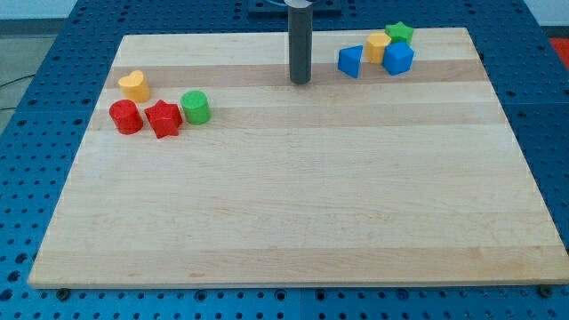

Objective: Move your arm to the centre of the board

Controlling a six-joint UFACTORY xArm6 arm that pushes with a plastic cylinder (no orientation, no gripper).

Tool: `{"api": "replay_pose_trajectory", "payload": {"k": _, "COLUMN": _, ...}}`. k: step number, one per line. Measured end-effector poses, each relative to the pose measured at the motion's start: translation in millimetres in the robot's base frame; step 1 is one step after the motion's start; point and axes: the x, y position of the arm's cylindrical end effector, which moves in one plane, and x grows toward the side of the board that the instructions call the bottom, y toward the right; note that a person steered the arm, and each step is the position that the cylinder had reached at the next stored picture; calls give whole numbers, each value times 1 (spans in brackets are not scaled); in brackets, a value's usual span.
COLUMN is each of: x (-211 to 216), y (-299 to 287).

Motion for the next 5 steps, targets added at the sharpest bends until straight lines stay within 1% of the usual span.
{"api": "replay_pose_trajectory", "payload": {"k": 3, "x": 2, "y": 0}}
{"api": "replay_pose_trajectory", "payload": {"k": 4, "x": 30, "y": 9}}
{"api": "replay_pose_trajectory", "payload": {"k": 5, "x": 83, "y": 65}}
